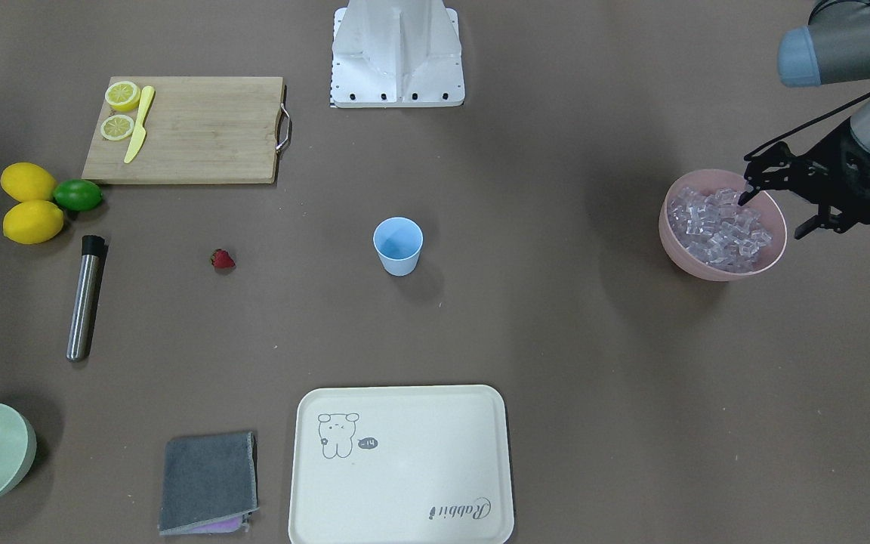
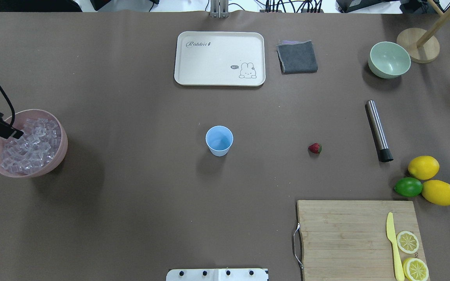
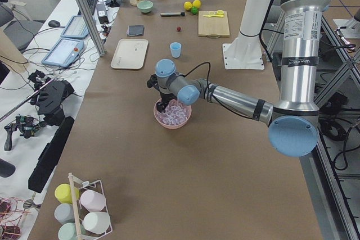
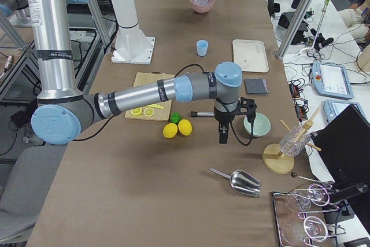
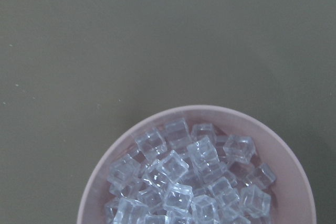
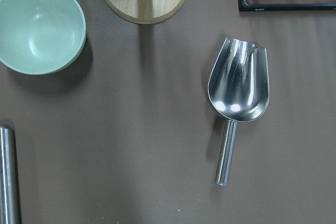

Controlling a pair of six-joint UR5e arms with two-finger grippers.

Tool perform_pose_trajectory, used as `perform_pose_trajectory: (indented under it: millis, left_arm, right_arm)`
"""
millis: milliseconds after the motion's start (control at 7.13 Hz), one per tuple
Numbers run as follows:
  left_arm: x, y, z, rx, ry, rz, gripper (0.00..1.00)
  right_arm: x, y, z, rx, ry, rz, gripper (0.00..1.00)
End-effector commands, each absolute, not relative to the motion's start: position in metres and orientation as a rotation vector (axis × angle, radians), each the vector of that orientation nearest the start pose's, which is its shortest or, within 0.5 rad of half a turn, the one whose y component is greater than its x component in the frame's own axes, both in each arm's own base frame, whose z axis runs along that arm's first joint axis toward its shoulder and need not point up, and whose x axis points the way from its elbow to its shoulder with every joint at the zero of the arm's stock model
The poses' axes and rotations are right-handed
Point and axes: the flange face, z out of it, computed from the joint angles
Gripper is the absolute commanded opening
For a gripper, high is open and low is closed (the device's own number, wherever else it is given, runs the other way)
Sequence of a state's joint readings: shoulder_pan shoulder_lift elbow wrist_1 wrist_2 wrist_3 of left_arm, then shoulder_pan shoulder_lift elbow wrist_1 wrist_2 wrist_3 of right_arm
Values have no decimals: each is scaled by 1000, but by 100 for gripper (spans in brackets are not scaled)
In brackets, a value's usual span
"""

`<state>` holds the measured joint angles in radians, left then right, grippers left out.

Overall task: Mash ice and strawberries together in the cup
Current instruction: 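Lower the left gripper into the pink bowl and grasp an ice cube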

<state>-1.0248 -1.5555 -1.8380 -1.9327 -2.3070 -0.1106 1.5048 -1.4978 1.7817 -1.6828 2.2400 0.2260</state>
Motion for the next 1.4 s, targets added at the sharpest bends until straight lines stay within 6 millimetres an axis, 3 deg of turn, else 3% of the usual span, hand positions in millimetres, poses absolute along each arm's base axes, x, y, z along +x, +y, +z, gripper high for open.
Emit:
perform_pose_trajectory:
  millis: [0, 982, 1122, 1263]
  left_arm:
    - [222, -451, 497, 328, 847, 667, 98]
    - [258, -429, 515, 274, 826, 731, 97]
    - [258, -430, 520, 268, 822, 730, 78]
    - [258, -430, 523, 262, 820, 728, 65]
  right_arm:
    - [37, -522, 537, 65, -684, 96, 100]
    - [39, -528, 533, 82, -658, 94, 100]
    - [39, -527, 532, 84, -658, 93, 100]
    - [39, -527, 532, 84, -659, 94, 100]
